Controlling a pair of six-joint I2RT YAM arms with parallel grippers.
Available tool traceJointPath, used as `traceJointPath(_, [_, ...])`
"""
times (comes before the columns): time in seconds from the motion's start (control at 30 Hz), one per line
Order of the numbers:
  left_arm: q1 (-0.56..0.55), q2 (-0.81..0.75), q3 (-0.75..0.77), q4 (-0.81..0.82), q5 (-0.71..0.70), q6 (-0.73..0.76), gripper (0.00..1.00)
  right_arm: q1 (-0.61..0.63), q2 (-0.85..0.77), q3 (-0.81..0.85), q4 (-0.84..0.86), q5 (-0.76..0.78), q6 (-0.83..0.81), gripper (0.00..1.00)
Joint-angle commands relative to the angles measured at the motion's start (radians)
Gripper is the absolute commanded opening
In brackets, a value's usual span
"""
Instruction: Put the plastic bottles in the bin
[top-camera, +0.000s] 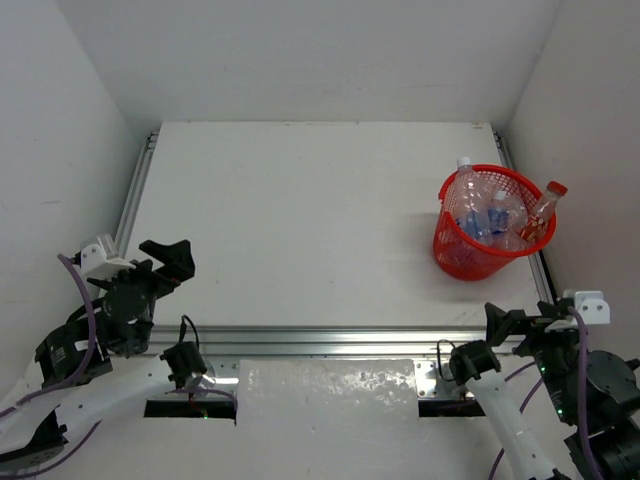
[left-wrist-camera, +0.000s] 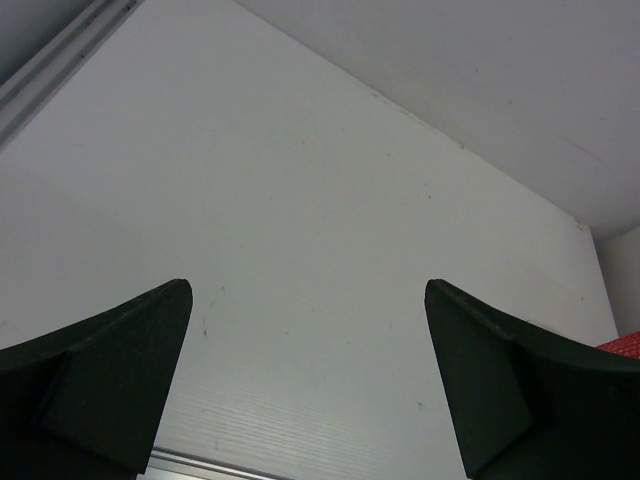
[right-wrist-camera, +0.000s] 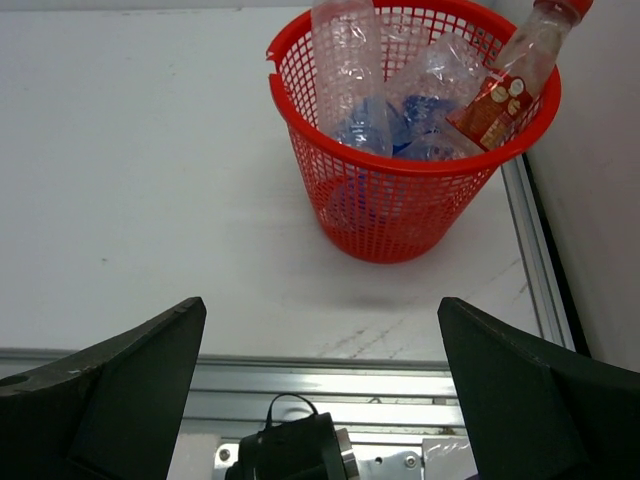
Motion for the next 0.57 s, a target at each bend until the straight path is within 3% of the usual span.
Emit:
traceJointPath(0.0, [-0.002, 0.015, 0.000, 0.032, 0.013, 0.008, 1.00, 0.007, -0.004, -0.028, 0.042, 0.030, 0.000, 0.99])
traceJointPath(0.53, [-0.002, 0.006, 0.012, -0.016, 0.010, -0.041, 1.00, 0.014, 0.031, -0.021, 0.032, -0.005, 0.029, 0.99])
